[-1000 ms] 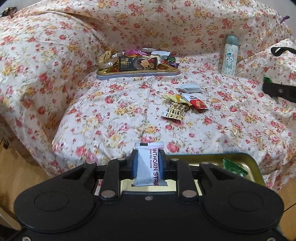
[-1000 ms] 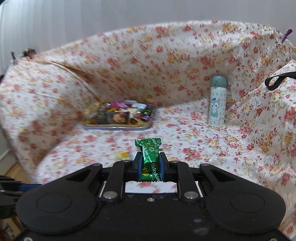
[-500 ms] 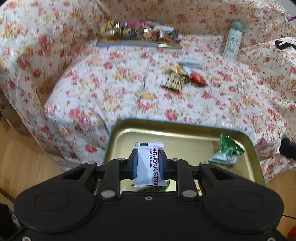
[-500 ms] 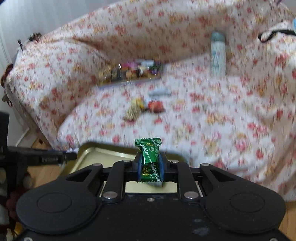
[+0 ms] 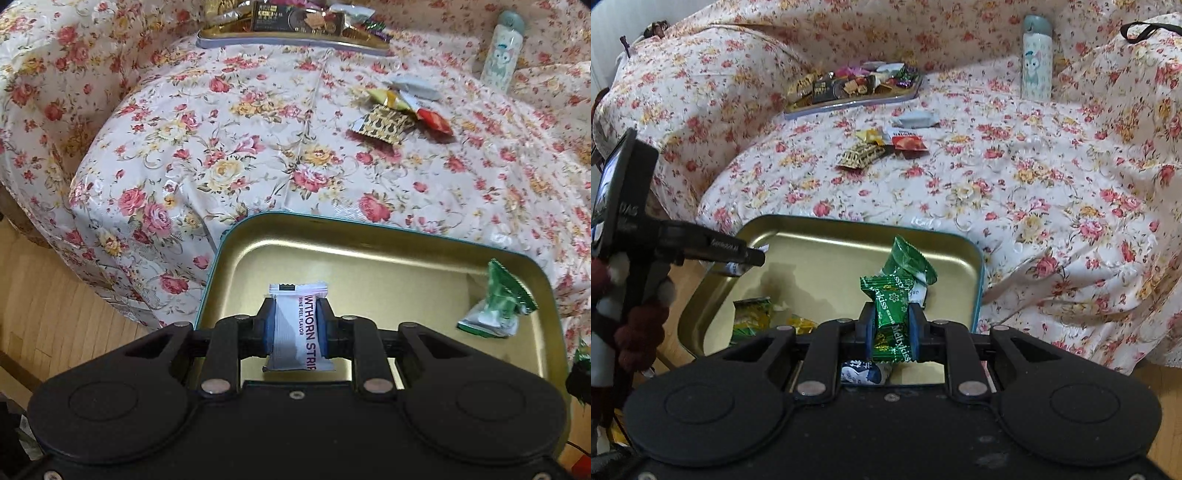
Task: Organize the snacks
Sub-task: 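Carry green candy and white bar to the gold tray and open both tools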
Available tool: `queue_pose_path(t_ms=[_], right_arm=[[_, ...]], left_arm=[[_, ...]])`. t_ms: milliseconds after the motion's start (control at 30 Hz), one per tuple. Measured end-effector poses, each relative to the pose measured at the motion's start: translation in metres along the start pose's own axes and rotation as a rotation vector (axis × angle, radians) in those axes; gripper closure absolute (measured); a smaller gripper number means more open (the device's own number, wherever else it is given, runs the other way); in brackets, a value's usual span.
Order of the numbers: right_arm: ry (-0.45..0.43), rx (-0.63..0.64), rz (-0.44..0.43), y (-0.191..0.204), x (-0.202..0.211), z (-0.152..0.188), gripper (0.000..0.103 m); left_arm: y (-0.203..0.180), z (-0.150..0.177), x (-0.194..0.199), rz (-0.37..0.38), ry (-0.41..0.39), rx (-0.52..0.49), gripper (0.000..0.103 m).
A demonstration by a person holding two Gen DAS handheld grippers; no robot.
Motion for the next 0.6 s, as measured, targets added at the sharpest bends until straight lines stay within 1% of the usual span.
queue_pose_path(t_ms=[333,467,600], right_arm=[[0.032,-0.017,0.017,-0.008,-0.011,-0.001,0.083],[0.04,-0.022,0.021,-0.009,-0.013,-0.002,0.083],[0.046,-0.026,0.025,-0.011,-0.016,-0.002,0.083]], left_arm=[[-0.005,-0.003,-0.004,-0.018,0.007,-0.025,0.072],[-0.006,-0.004,-0.002,-0.036,-0.006,-0.035,0.072],[-0.006,-0.001,0.004,-0.023,-0.012,-0.031,0.071]])
Point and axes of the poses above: each gripper's, at about its wrist camera, not at the fingertips, and x roughly against the way its jaws point, y to its left, z to its underside, the point moved 9 cm from there along -x, roughly the way its jaws point, and after that the axes turned 15 degrees about y, right-handed, at the moved point
